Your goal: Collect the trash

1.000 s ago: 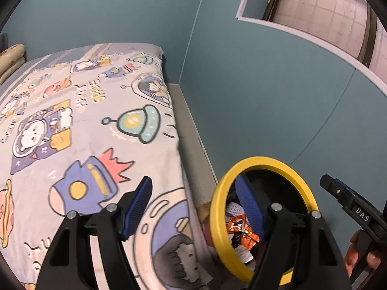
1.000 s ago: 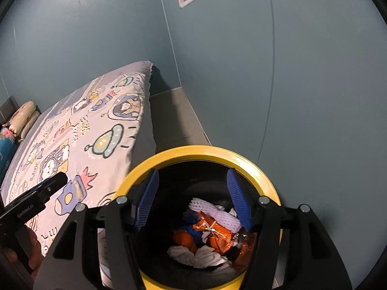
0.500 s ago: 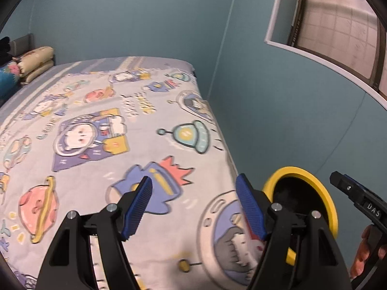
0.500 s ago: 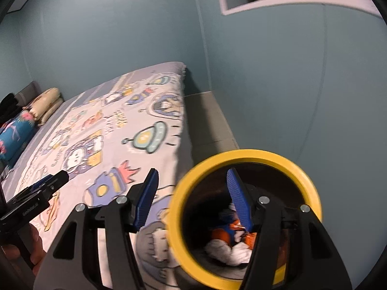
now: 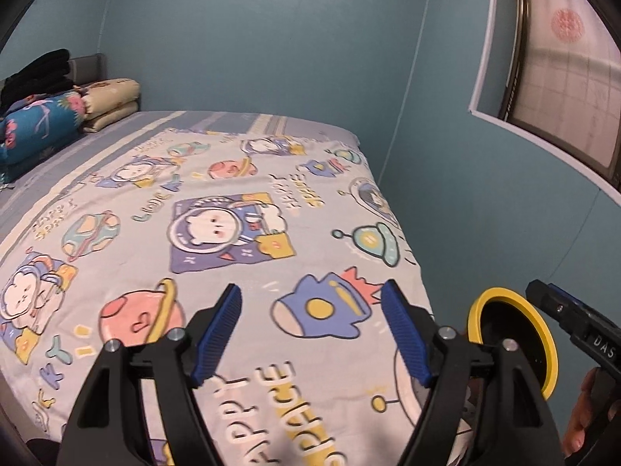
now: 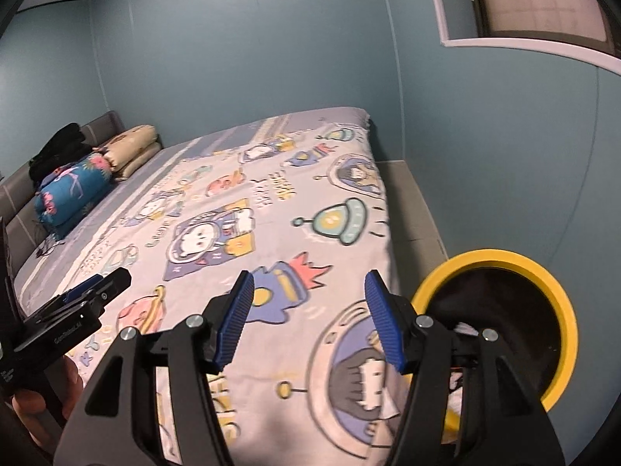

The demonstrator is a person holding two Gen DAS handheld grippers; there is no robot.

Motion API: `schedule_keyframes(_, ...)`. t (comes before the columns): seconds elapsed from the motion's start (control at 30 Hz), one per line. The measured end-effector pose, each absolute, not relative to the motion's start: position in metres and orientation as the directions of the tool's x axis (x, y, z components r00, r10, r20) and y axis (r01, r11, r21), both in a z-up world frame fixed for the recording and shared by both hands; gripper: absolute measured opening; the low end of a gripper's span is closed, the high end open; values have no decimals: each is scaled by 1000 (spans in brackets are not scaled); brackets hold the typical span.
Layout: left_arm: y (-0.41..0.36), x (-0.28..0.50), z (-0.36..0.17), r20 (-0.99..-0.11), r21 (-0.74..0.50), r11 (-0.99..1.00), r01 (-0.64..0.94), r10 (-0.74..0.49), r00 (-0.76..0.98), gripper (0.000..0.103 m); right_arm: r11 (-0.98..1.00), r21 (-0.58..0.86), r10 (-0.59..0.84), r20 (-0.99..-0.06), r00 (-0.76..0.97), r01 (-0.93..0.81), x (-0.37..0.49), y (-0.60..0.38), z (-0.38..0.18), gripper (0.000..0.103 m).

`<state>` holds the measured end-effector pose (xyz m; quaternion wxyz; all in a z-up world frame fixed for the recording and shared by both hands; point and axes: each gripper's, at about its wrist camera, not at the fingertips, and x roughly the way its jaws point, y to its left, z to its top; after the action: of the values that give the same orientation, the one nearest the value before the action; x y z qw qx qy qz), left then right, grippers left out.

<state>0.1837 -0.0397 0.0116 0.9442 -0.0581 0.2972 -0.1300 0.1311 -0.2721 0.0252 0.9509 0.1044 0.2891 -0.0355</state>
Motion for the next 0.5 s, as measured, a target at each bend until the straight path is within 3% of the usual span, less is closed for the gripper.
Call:
schedule_keyframes(0.23,-1,151,19,-484,-194,964,179,-253,837,85,979,167,-15,-511,859,116,117,-238,28,67)
schedule_keyframes(0.43,19,127,15,-449,-208,968,140,-222,866,88,978,139,-82,-437,896,158,92,-220,32,83)
schedule_keyframes(0.5,28,118,14,-435,-220,968,123,-210,875,90,977,137,-95,-412,906,164,84,-216,34,92)
